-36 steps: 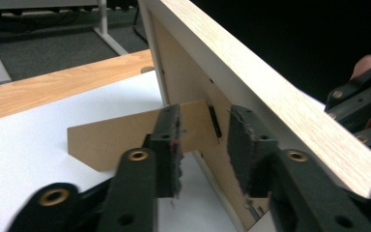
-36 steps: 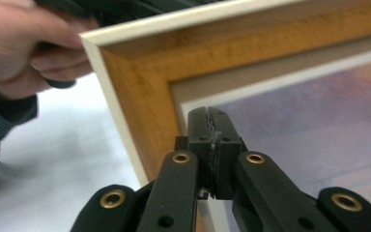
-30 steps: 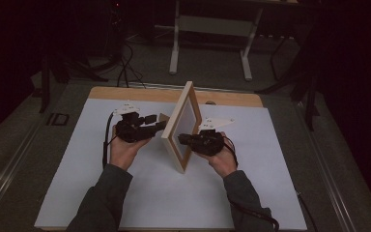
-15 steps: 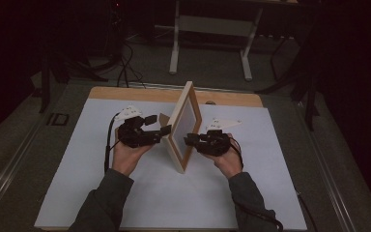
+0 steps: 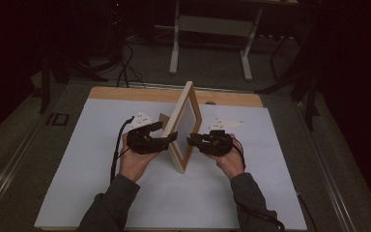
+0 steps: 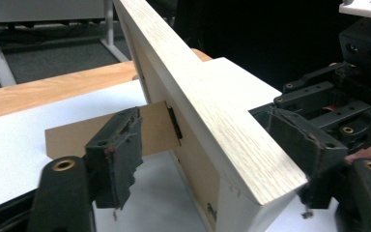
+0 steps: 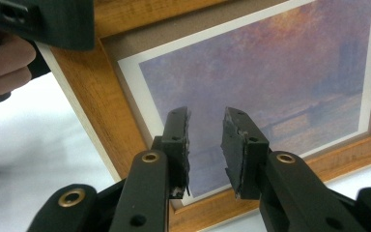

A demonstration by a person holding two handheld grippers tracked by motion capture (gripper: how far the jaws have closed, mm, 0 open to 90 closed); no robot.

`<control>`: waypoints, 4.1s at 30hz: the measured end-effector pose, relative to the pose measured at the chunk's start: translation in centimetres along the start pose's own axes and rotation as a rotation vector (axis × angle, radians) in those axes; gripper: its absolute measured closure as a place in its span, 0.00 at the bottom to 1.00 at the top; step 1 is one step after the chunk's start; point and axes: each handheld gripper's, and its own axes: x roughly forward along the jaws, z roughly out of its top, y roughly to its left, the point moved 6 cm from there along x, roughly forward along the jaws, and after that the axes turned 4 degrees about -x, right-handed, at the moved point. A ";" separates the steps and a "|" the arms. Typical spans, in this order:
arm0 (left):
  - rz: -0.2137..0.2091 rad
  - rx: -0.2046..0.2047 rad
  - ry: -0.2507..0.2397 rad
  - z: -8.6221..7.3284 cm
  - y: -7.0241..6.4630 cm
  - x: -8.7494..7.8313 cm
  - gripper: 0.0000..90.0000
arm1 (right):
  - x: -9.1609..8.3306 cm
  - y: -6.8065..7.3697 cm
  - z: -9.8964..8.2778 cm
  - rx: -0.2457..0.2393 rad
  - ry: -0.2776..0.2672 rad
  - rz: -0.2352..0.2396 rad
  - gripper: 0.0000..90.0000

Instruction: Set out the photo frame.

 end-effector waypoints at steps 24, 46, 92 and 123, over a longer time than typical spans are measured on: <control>0.064 0.009 0.034 -1.2 0.0 0.9 0.76 | -0.6 -0.8 -0.7 0.009 0.003 -0.023 0.79; -0.029 -0.011 0.100 -1.0 3.0 -0.9 0.82 | -1.0 -1.1 -0.8 -0.001 0.007 -0.052 0.79; -0.270 0.065 0.148 -0.4 3.7 -1.3 0.75 | -4.0 -4.5 -0.4 0.026 -0.037 -0.224 0.69; -0.002 -0.003 0.102 -3.5 3.1 -2.0 0.62 | -2.4 -8.4 0.0 0.066 -0.024 -0.170 0.33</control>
